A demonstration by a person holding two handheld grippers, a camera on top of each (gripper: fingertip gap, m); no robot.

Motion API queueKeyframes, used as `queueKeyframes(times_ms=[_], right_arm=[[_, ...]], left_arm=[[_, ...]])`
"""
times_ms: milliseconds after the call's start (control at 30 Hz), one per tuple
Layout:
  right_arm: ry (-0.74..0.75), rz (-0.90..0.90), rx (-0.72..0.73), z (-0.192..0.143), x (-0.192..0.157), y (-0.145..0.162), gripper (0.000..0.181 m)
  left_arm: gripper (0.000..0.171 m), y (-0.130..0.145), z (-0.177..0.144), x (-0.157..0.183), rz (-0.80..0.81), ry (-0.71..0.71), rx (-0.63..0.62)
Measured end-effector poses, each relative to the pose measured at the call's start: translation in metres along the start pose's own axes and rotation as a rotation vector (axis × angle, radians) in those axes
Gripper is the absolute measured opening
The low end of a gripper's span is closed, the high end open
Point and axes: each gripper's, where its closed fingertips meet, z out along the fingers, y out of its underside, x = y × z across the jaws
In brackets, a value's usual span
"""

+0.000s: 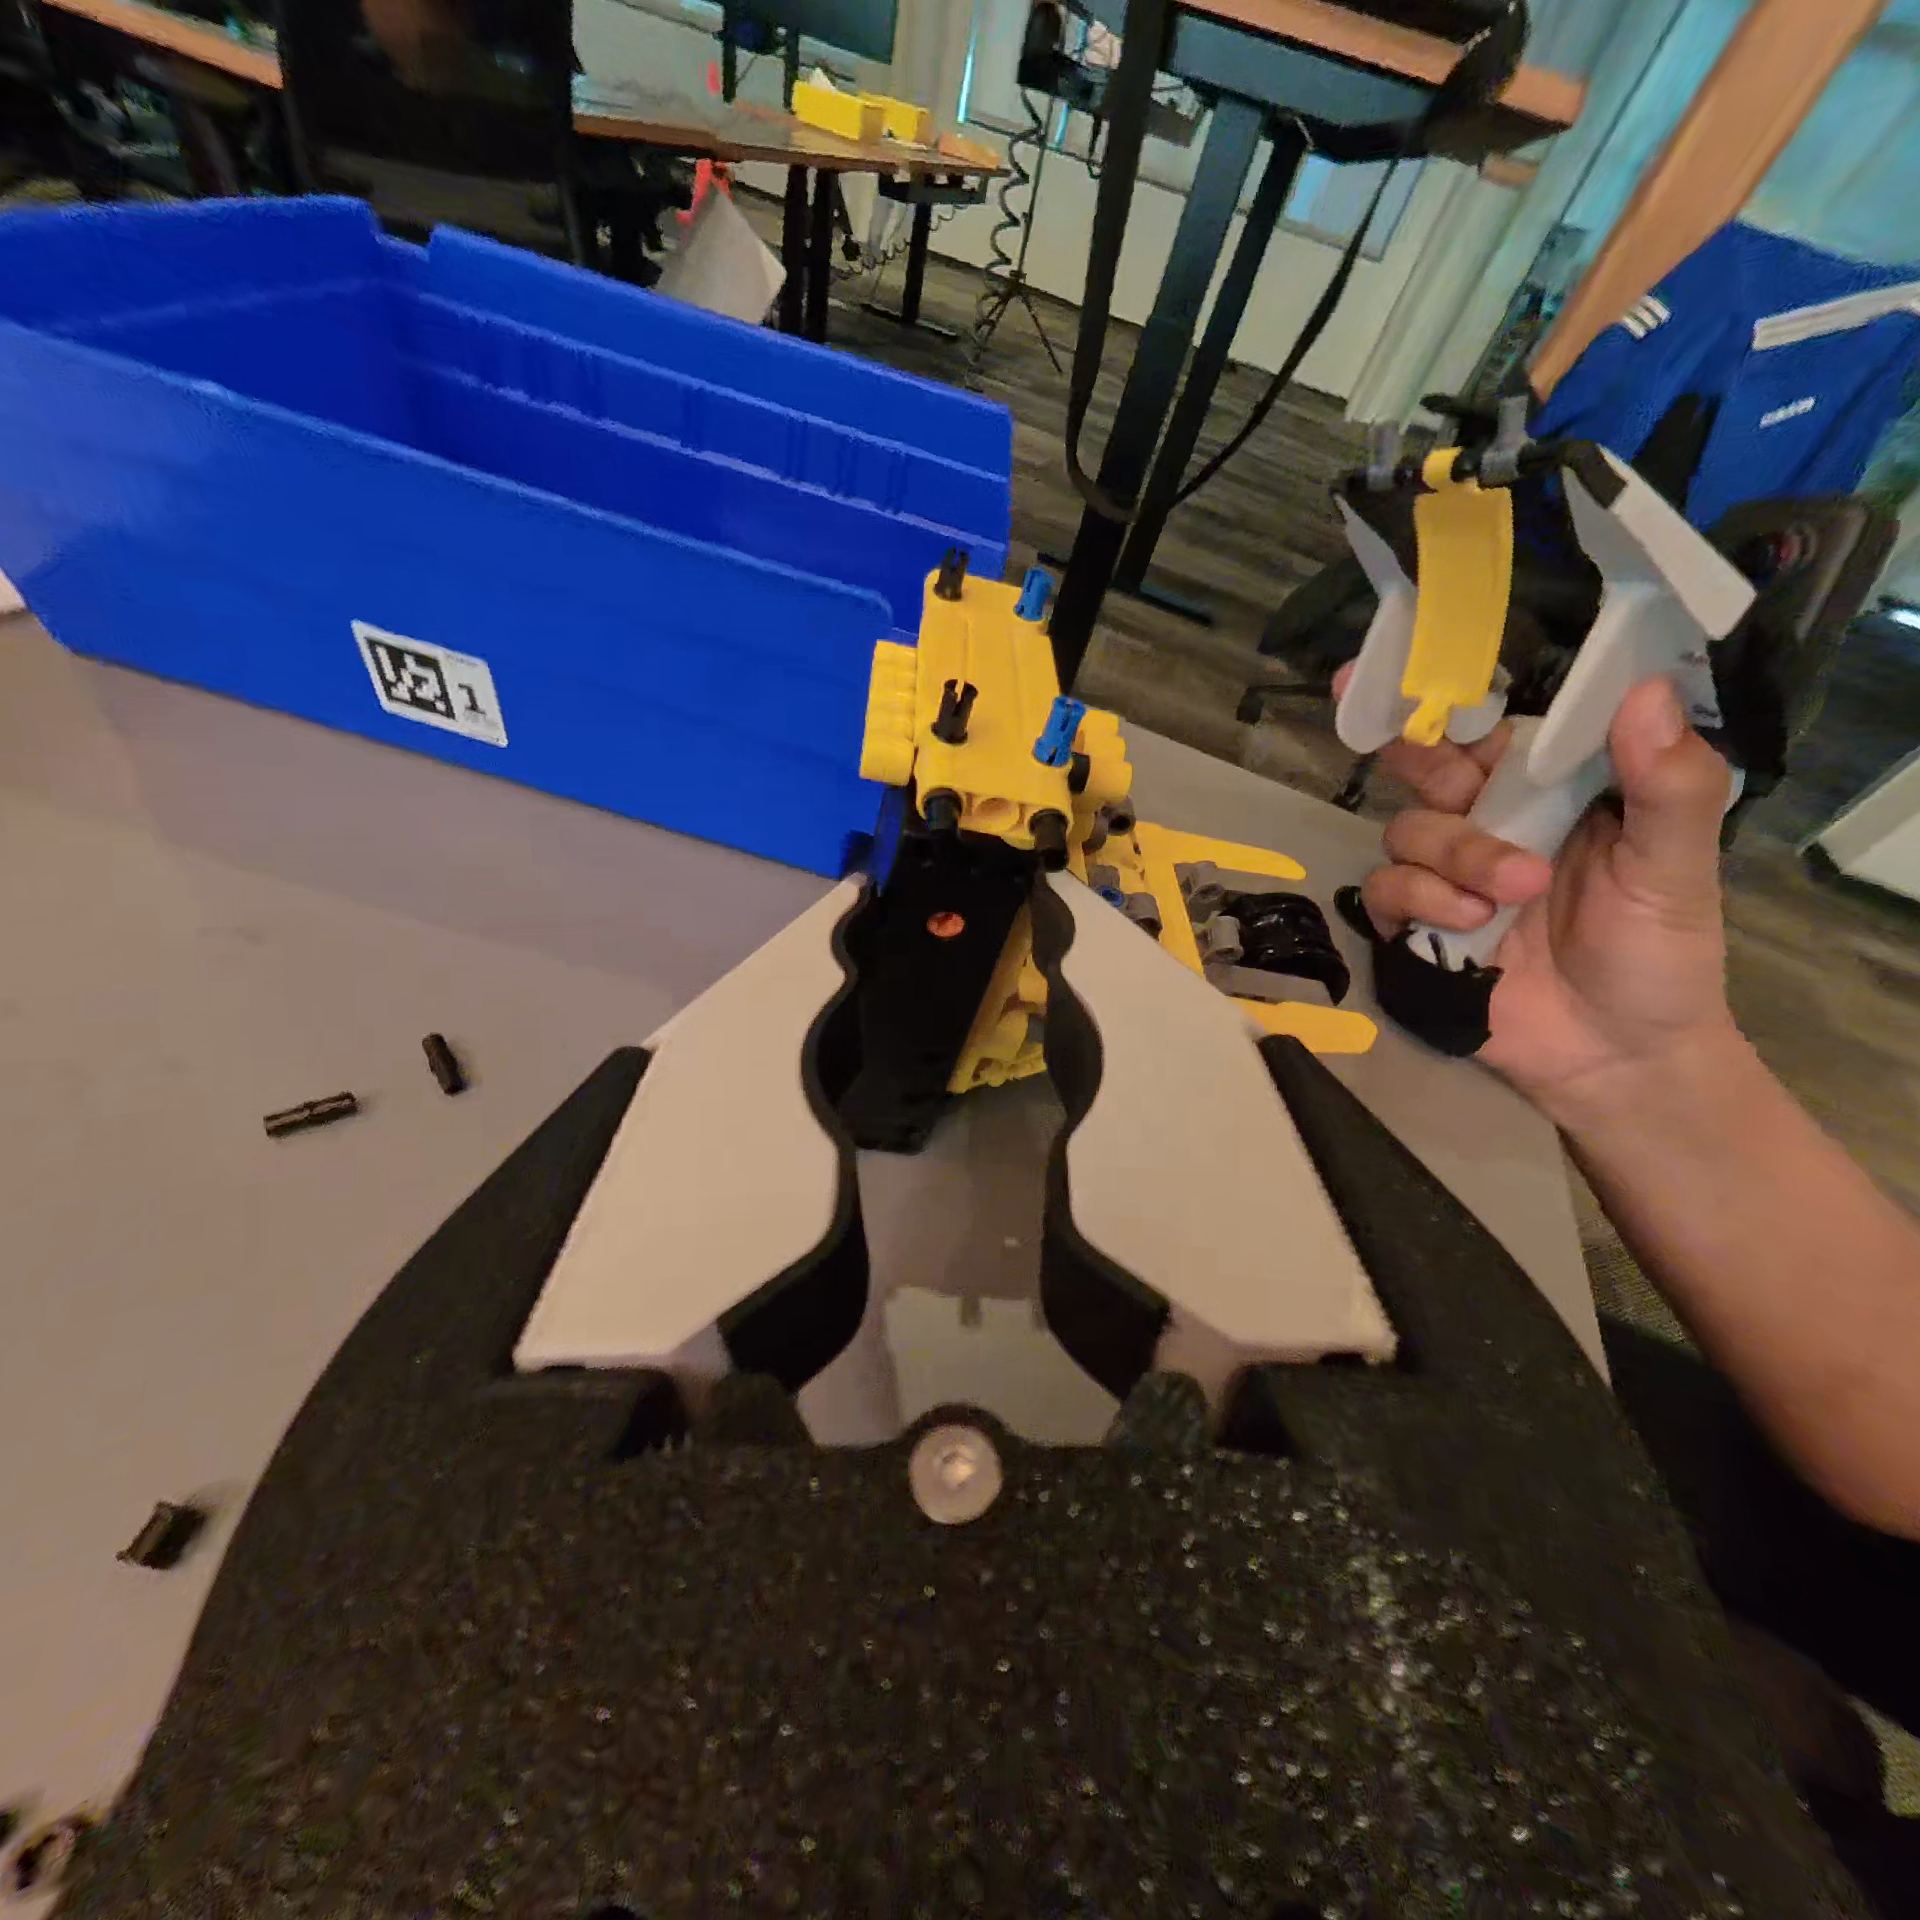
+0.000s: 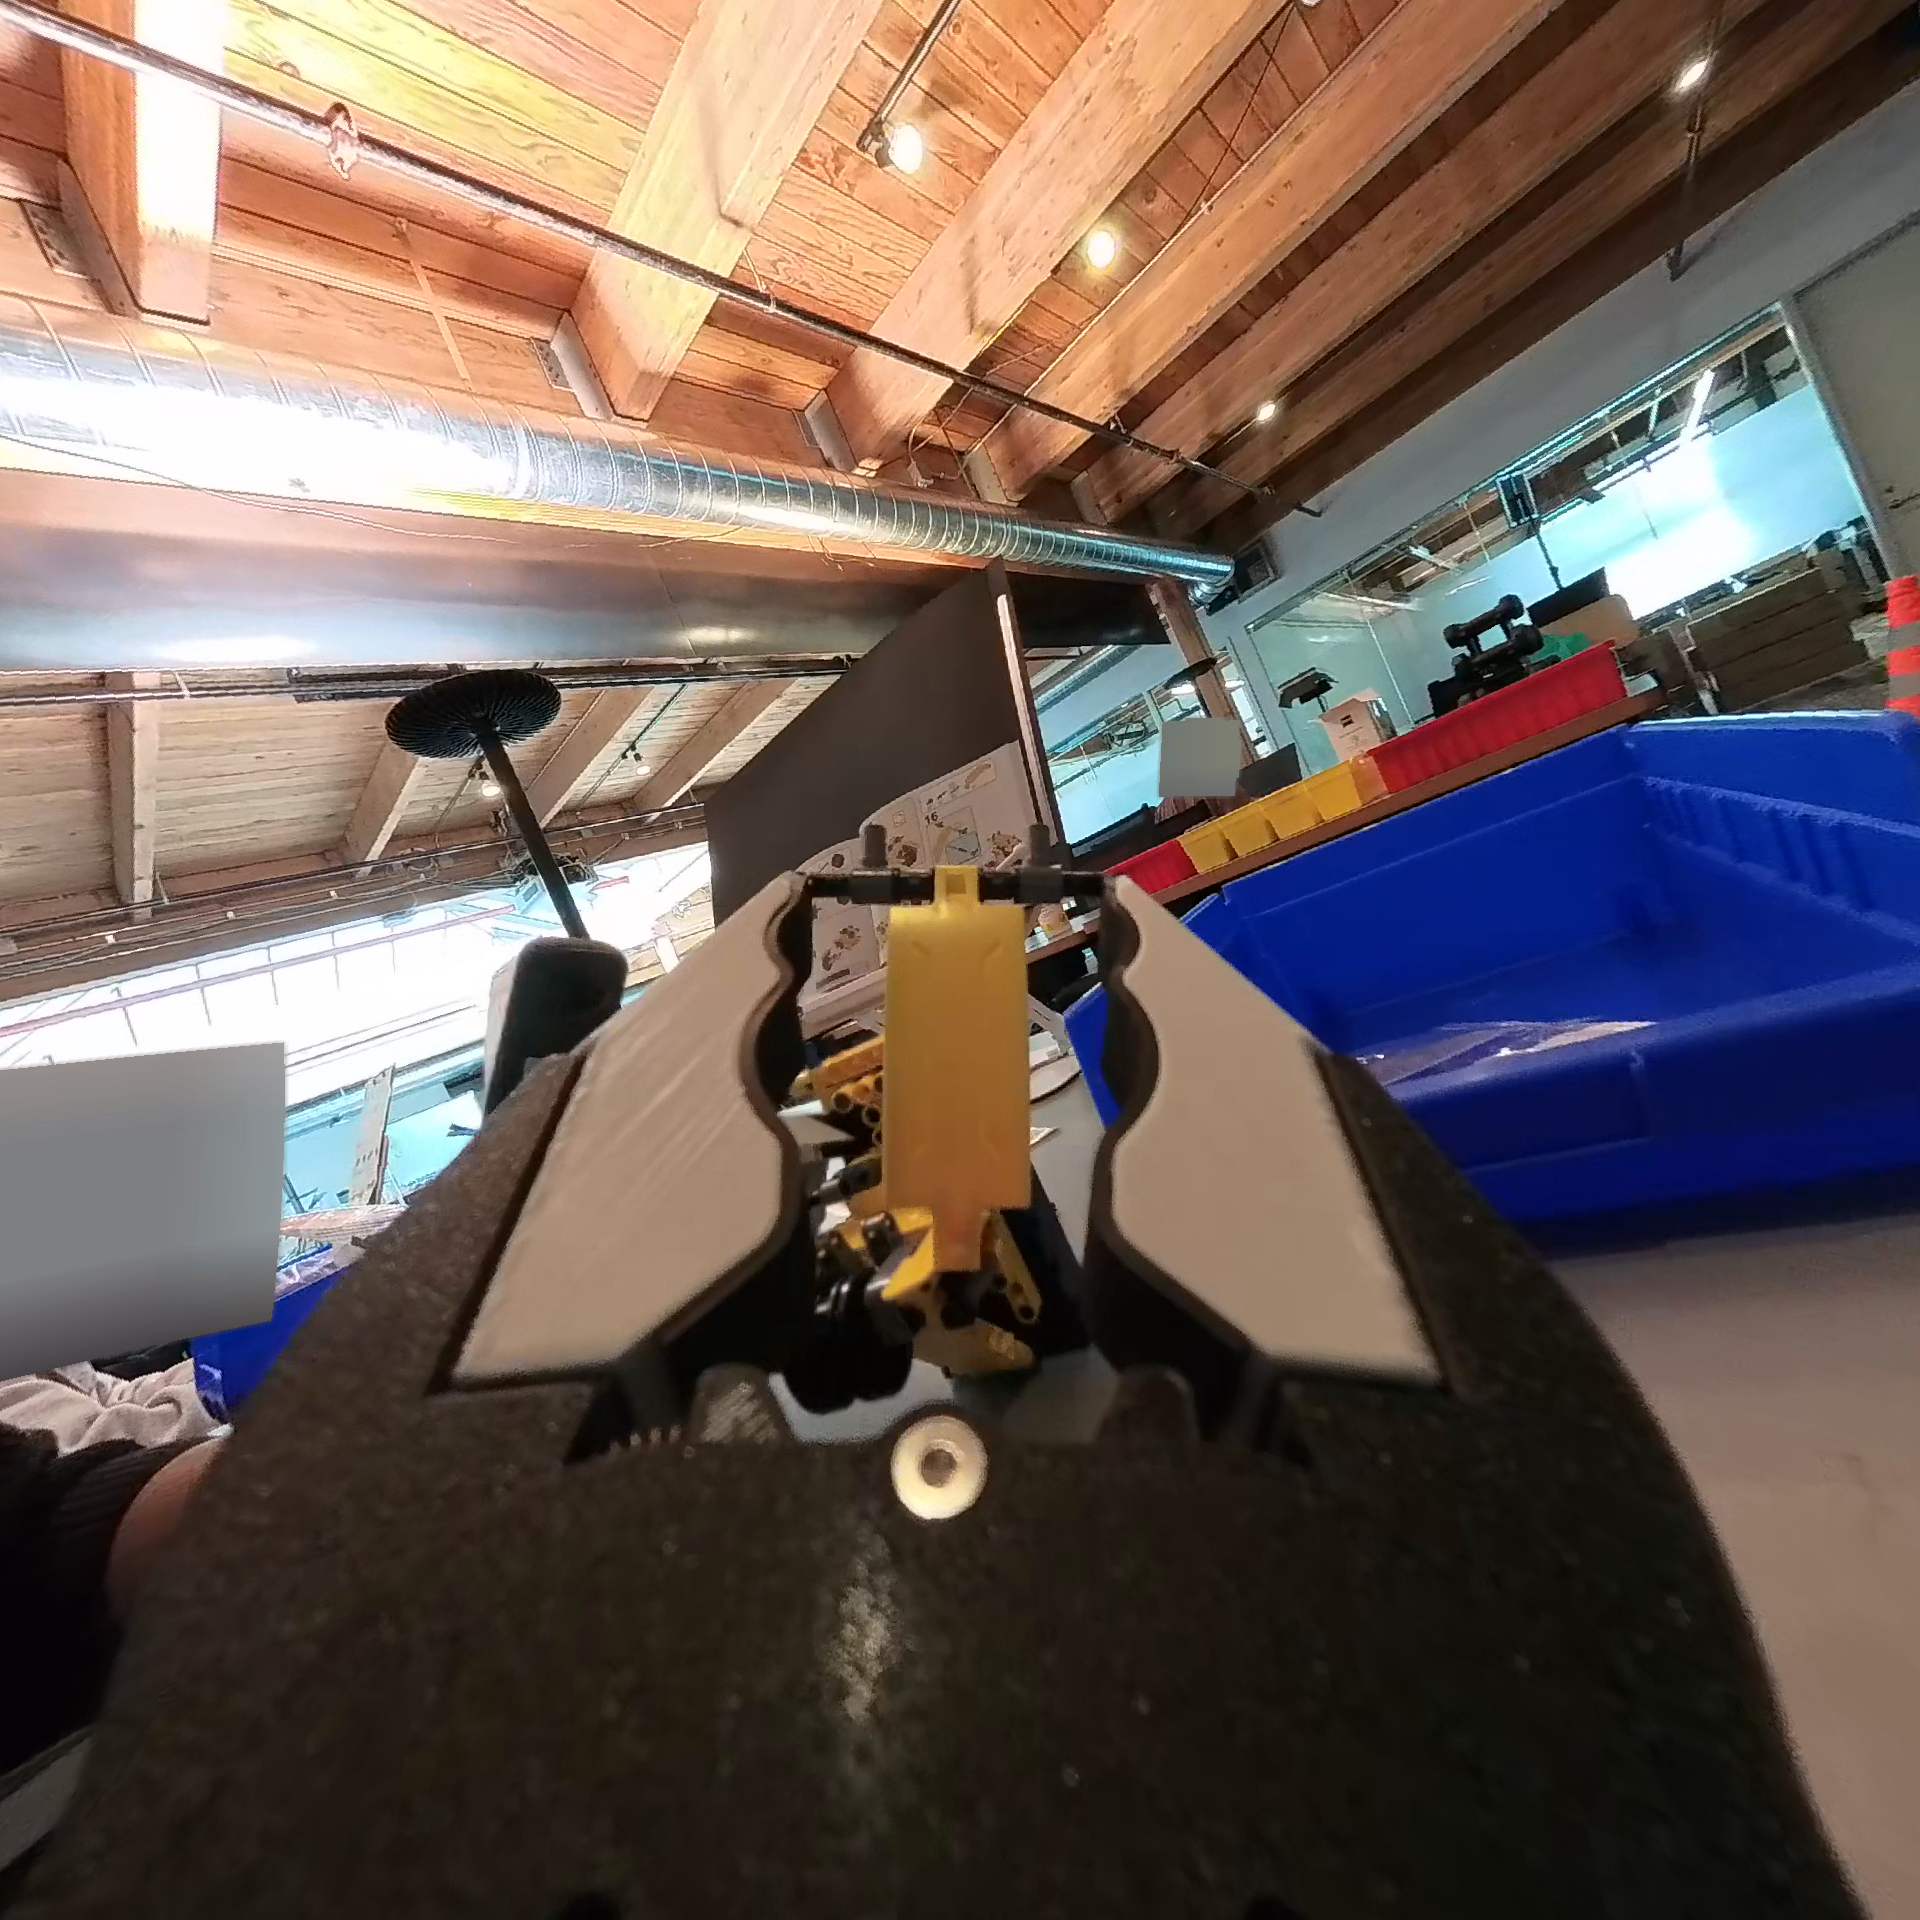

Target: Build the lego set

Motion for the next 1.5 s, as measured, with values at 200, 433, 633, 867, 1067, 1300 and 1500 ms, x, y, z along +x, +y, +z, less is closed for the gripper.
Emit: queueKeyframes(times_ms=[200, 433, 633, 867, 1067, 1300, 1500], right_arm=[[-0.001, 0.002, -0.003, 0.000, 0.000, 0.001, 0.054], [0.000, 0.000, -0.011, 0.001, 0.000, 0.002, 0.054], [-0.003, 0.005, -0.011, 0.001, 0.000, 0.002, 0.054], [-0.005, 0.003, -0.016, 0.001, -0.001, 0.003, 0.054], [0.030, -0.072, -0.079, 0.006, -0.003, 0.013, 0.054], [0.051, -0.162, -0.168, 0.014, -0.006, 0.029, 0.054], [0.045, -0.122, -0.143, 0.011, -0.004, 0.024, 0.054]], left_arm=[[0.028, -0.001, -0.004, -0.009, -0.100, 0.012, 0.018], [0.028, -0.002, -0.006, -0.014, -0.158, 0.035, 0.036], [0.028, -0.002, -0.008, -0.015, -0.153, 0.040, 0.040], [0.029, -0.001, -0.007, -0.011, -0.119, 0.037, 0.040], [0.029, 0.000, -0.009, -0.010, -0.107, 0.039, 0.034], [0.029, 0.000, -0.016, -0.017, -0.087, 0.011, 0.024], [0.029, -0.001, -0.019, -0.024, -0.092, -0.005, 0.032]])
